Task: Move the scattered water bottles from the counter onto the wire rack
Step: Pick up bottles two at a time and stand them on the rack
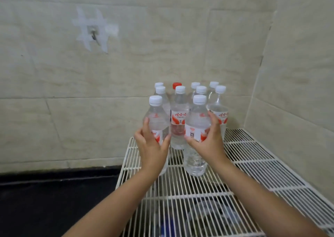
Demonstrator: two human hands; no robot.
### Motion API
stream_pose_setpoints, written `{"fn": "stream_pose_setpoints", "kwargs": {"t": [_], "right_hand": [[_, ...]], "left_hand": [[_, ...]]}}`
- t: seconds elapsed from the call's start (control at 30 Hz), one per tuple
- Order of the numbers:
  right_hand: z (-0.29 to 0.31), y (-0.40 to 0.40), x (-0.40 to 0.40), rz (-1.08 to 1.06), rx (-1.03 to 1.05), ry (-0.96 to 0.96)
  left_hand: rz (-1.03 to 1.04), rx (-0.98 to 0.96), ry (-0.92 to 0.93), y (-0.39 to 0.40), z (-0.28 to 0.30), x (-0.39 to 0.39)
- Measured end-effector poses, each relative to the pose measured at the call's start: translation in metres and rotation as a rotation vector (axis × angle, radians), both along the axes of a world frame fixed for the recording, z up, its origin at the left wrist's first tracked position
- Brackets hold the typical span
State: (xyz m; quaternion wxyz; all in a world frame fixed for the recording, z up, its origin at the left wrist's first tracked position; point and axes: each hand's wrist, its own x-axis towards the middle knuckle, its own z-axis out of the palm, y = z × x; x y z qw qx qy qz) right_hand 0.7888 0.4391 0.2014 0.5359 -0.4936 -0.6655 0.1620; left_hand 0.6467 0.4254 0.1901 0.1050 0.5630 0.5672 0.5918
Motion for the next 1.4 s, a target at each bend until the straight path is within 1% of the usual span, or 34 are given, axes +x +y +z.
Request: {"fn": "stream_pose_setpoints", "kwargs": {"t": [0.07, 0.13, 0.2, 0.23, 0.3, 0.4, 0.47, 0.53, 0.6, 0.67, 0.8, 0.9, 0.93, 0.97, 1.03, 1.07, 1.13, 1.2, 1.3, 1.4], "right_hand": [[0.001, -0.008, 0.002, -0.084, 0.014, -0.092], [0.007, -0.015, 0.003, -0.174, 0.032, -0.130], [0.025, -0.018, 0.003, -0.256, 0.087, -0.167], [0.038, -0.017, 0.003, -0.305, 0.102, -0.233], [0.066, -0.010, 0.001, -0.379, 0.064, -0.413], [0.105, 0.002, -0.006, -0.417, -0.082, -0.656], [0.117, 0.008, -0.009, -0.410, -0.156, -0.816], [0.122, 0.010, -0.008, -0.360, -0.161, -0.895], [0.125, 0.010, -0.002, -0.257, -0.176, -0.941], [0.129, 0.007, 0.005, -0.111, -0.227, -0.990], [0.143, -0.005, 0.013, 0.101, -0.294, -1.022], [0.152, -0.011, 0.015, 0.140, -0.343, -1.054], [0.153, -0.012, 0.014, 0.126, -0.355, -1.067], [0.154, -0.013, 0.011, 0.094, -0.346, -1.087], [0.153, -0.015, 0.002, -0.028, -0.277, -1.165], [0.152, -0.017, -0.004, -0.095, -0.241, -1.199], [0.148, -0.020, -0.012, -0.193, -0.211, -1.212], [0.145, -0.021, -0.012, -0.214, -0.238, -1.147], [0.145, -0.020, -0.008, -0.140, -0.304, -0.984], [0.147, -0.018, -0.012, -0.103, -0.305, -0.917]], "left_hand": [[0.012, -0.069, -0.037, 0.000, 0.002, 0.002], [0.014, -0.136, -0.051, -0.003, 0.009, 0.002], [0.038, -0.118, -0.024, -0.007, 0.025, -0.002], [0.069, -0.081, 0.018, -0.006, 0.037, -0.005], [0.120, -0.035, 0.145, 0.000, 0.065, -0.011], [0.136, -0.118, 0.397, 0.010, 0.104, -0.014], [0.142, -0.183, 0.491, 0.012, 0.114, -0.014], [0.121, -0.196, 0.524, 0.012, 0.118, -0.018], [0.051, -0.188, 0.546, 0.012, 0.120, -0.026], [-0.078, -0.192, 0.539, 0.009, 0.123, -0.032], [-0.315, -0.214, 0.521, 0.004, 0.130, -0.045], [-0.444, -0.295, 0.477, 0.001, 0.137, -0.051], [-0.446, -0.327, 0.511, 0.000, 0.139, -0.050], [-0.407, -0.351, 0.590, 0.000, 0.139, -0.046], [-0.250, -0.360, 0.800, -0.001, 0.138, -0.036], [-0.161, -0.351, 0.851, -0.001, 0.137, -0.031], [-0.030, -0.346, 0.840, -0.002, 0.134, -0.024], [0.023, -0.343, 0.816, -0.004, 0.133, -0.024], [0.012, -0.313, 0.803, -0.004, 0.139, -0.027], [-0.051, -0.290, 0.772, -0.002, 0.143, -0.025]]}}
